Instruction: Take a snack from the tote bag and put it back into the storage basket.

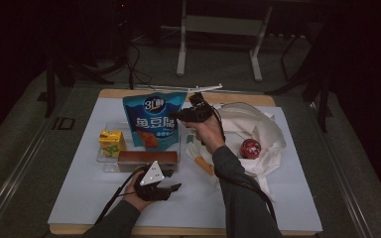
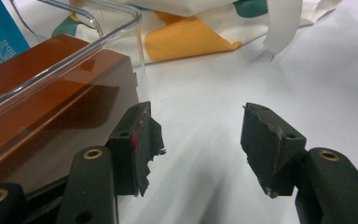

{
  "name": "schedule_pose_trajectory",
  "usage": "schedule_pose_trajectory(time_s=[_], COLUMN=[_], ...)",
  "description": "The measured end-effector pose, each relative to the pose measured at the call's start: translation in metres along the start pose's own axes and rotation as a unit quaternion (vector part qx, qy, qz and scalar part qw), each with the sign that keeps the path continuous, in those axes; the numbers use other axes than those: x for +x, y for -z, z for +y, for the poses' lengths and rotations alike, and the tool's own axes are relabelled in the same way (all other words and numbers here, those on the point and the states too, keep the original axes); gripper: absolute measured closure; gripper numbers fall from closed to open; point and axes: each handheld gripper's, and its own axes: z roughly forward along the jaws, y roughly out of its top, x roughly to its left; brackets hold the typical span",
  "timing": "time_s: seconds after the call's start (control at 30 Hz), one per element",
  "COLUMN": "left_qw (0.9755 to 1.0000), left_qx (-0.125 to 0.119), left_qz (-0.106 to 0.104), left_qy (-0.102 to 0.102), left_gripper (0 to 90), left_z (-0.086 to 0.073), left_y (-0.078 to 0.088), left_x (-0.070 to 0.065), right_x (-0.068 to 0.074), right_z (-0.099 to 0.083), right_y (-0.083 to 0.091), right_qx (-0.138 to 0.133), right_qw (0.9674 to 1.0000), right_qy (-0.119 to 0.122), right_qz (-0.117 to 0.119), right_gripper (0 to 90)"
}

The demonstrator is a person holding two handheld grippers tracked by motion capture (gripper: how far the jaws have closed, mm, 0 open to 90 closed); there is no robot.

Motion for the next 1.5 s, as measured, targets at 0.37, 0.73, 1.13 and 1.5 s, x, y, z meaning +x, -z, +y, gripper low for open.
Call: schedule_pose_trajectory(time_s=[0.37,0.73,1.13,1.5], left_qw=[1.0000,1.0000,1.0000,1.0000], left_qx=[0.001,0.002,0.003,0.003], left_qz=[0.000,0.000,0.001,0.001], left_qy=[-0.001,-0.001,-0.002,-0.002], left_gripper=[43.8,43.6,43.6,43.6], left_z=[0.000,0.000,0.000,0.000], left_y=[0.000,0.000,0.000,0.000], left_x=[-0.001,0.000,0.000,0.000], right_x=[0.003,0.010,0.021,0.033], right_z=[-0.014,-0.021,-0.016,-0.012], right_y=[-0.004,-0.013,-0.029,-0.050], right_qx=[0.052,0.091,0.093,0.086], right_qw=[0.9965,0.9896,0.9907,0.9925], right_qy=[0.056,0.091,0.086,0.080], right_qz=[-0.034,-0.064,-0.049,-0.032], right_gripper=[66.6,71.3,75.2,75.8])
